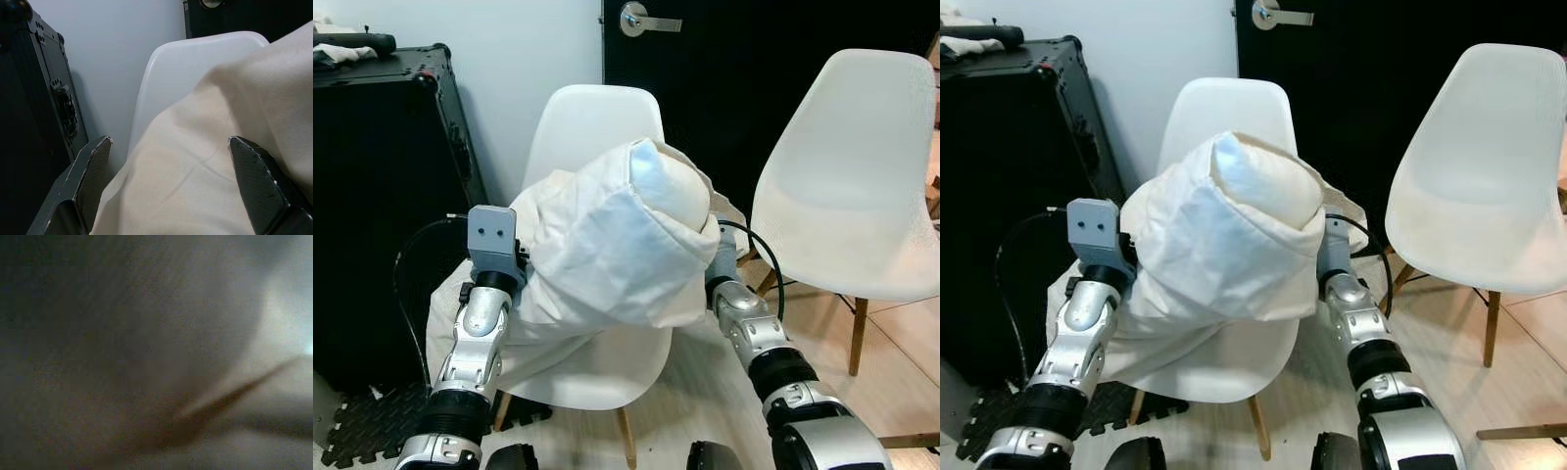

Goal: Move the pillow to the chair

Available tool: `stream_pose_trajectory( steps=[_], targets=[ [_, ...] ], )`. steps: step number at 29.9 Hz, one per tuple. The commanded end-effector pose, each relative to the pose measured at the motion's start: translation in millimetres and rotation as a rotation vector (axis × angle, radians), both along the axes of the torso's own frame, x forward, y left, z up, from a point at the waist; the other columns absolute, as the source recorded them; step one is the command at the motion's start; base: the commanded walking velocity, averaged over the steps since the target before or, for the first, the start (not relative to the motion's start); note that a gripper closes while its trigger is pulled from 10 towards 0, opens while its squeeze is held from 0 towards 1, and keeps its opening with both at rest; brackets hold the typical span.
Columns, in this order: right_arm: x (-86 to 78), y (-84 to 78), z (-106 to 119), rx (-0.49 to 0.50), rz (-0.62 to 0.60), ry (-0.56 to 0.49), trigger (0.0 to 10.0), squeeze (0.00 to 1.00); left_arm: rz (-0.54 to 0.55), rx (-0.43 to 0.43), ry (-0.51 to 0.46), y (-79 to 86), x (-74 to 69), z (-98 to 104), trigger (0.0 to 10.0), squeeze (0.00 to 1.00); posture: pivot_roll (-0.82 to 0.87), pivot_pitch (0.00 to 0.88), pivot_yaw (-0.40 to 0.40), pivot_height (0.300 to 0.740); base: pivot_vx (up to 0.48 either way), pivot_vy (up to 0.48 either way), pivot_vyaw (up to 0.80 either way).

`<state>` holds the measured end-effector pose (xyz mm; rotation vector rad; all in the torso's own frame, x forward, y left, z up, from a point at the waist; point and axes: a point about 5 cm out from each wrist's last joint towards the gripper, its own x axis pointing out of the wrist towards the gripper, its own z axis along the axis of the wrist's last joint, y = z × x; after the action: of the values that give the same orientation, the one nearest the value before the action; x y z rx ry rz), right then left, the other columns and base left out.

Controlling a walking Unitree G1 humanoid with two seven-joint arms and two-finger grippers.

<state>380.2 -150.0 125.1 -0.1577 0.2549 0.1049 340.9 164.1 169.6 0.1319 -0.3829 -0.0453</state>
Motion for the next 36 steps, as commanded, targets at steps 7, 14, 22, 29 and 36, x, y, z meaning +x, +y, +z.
stream_pose_trajectory(
  steps=[7, 14, 22, 29, 36],
  targets=[
    [9.4, -40.9, 25, -0.022, -0.154, -0.089, 10.0, 1.00, -0.025, 0.034, 0.036, -5.8, 0.4, -6, 10.0, 0.00, 0.14, 0.000, -0.044, 0.496, 0.000, 0.000, 0.00],
    [6.8, -92.9, 43, -0.126, -0.300, -0.134, 10.0, 1.00, -0.053, 0.023, 0.041, -13.6, 1.6, -7, 10.0, 0.00, 0.14, 0.000, -0.037, 0.496, 0.000, 0.000, 0.00],
    [-9.2, -153.4, 56, -0.188, -0.452, -0.143, 10.0, 1.00, -0.137, 0.002, 0.081, -35.6, 1.0, -16, 10.0, 0.00, 0.12, 0.000, -0.016, 0.496, 0.000, 0.000, 0.00],
    [-17.0, -164.1, 45, -0.195, -0.453, -0.093, 10.0, 1.00, -0.162, -0.001, 0.101, -42.5, 0.3, -21, 10.0, 0.00, 0.11, 0.000, -0.012, 0.496, 0.000, 0.000, 0.00],
    [-18.8, -147.2, 19, -0.173, -0.348, -0.002, 10.0, 1.00, -0.155, 0.006, 0.132, -39.7, -0.3, -28, 10.0, 0.00, 0.11, 0.000, -0.010, 0.496, 0.000, 0.000, 0.00]
  ],
)
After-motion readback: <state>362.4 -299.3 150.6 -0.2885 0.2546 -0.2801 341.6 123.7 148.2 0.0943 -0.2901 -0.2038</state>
